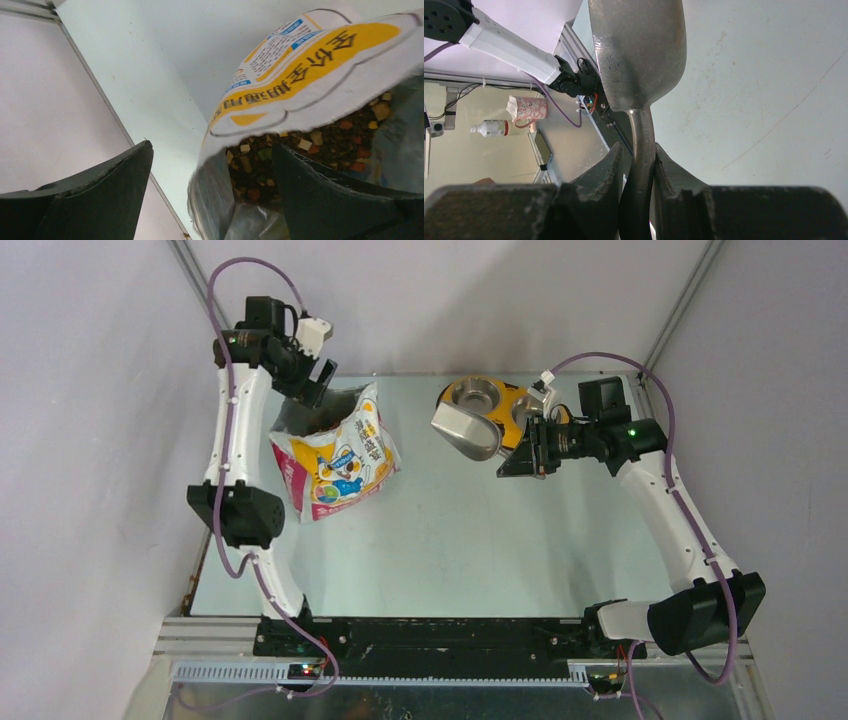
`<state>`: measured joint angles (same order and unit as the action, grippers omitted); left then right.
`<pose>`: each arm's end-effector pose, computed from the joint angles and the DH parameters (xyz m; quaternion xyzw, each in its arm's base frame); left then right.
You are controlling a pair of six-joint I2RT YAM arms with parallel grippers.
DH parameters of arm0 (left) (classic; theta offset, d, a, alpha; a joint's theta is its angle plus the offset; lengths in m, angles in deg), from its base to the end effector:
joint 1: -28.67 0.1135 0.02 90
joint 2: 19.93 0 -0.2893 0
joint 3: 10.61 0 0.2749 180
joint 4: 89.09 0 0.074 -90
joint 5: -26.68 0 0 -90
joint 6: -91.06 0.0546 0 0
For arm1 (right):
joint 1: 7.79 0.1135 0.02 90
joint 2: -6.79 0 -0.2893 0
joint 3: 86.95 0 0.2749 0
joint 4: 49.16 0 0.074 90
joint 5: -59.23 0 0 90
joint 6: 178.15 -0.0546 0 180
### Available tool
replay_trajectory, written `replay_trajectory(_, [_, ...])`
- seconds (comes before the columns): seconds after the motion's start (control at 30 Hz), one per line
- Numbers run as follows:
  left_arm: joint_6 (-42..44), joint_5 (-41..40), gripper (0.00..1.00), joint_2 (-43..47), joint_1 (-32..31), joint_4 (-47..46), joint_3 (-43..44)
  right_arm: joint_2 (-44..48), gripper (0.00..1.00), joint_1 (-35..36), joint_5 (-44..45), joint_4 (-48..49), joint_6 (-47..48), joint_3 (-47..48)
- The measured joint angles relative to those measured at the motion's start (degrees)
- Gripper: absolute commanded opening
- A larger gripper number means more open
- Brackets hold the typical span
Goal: Serve the pet food
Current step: Collect the pet food from the pet food bag.
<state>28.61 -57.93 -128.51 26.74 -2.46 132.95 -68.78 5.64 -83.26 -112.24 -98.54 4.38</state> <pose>0.4167 -0.0192 0.4447 0.2550 0.9085 0.0294 0.3298 0.2673 0.1084 0.3895 -0.1830 0.8309 0.4704 0.2344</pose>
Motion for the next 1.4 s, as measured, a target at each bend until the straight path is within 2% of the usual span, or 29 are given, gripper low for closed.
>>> replay_trajectory(0.13, [1.11, -0.07, 0.76, -3.65, 0.85, 0.31, -0.04, 0.0, 0.0, 0.0, 0.31, 0.0, 0.04, 0.0])
replay_trajectory(0.17, [1.38, -0.11, 0.65, -4.48, 1.03, 0.31, -0.04, 0.0, 0.0, 0.0, 0.37, 0.0, 0.11, 0.0])
replay_trajectory(0.2, [1.51, -0.13, 0.59, -5.27, 1.18, 0.31, -0.04, 0.0, 0.0, 0.0, 0.46, 0.0, 0.15, 0.0])
replay_trajectory(0.23, [1.66, -0.2, 0.46, -6.01, 1.31, 0.35, -0.04, 0.0, 0.0, 0.0, 0.5, 0.0, 0.22, 0.0])
replay_trajectory(0.27, [1.68, -0.13, 0.38, -6.47, 1.36, 0.46, -0.04, 0.02, 0.0, 0.0, 0.52, 0.0, 0.35, 0.0])
replay_trajectory(0.3, [2.23, 0.0, 0.18, -6.97, 1.38, 0.68, -0.04, 0.02, 0.0, 0.0, 0.68, 0.0, 0.42, 0.0])
replay_trajectory(0.37, [2.23, 0.22, 0.02, -7.32, 1.38, 0.98, -0.04, 0.02, 0.0, 0.0, 0.87, 0.0, 0.44, 0.0])
replay_trajectory(0.57, [1.22, 0.17, 0.0, -6.91, 1.22, 0.26, -0.83, 0.02, 0.0, 0.0, 0.92, 0.0, 0.48, 0.0])
replay_trajectory(0.83, [-8.7, -6.8, 0.0, -1.66, -2.14, -3.69, -6.47, 0.0, 0.0, 0.0, 0.87, 0.04, 0.55, 0.0])
replay_trajectory(1.03, [-16.31, -12.37, 0.0, -0.15, -4.63, -2.1, -3.98, 0.0, 0.0, 0.0, 0.85, 0.02, 0.63, 0.0])
replay_trajectory(1.23, [-19.96, -14.4, 0.0, -0.13, -5.2, -1.03, -1.6, 0.0, 0.0, -0.02, 0.83, 0.0, 0.9, 0.0])
replay_trajectory(1.33, [-20.02, -13.73, 0.0, 0.87, -5.77, -2.78, -3.87, 0.0, 0.0, -0.02, 0.83, 0.0, 0.96, 0.0])
replay_trajectory(1.4, [-19.52, -13.29, 0.0, 3.65, -6.69, -5.09, -8.59, 0.0, 0.0, -0.07, 0.83, -0.02, 1.01, 0.0])
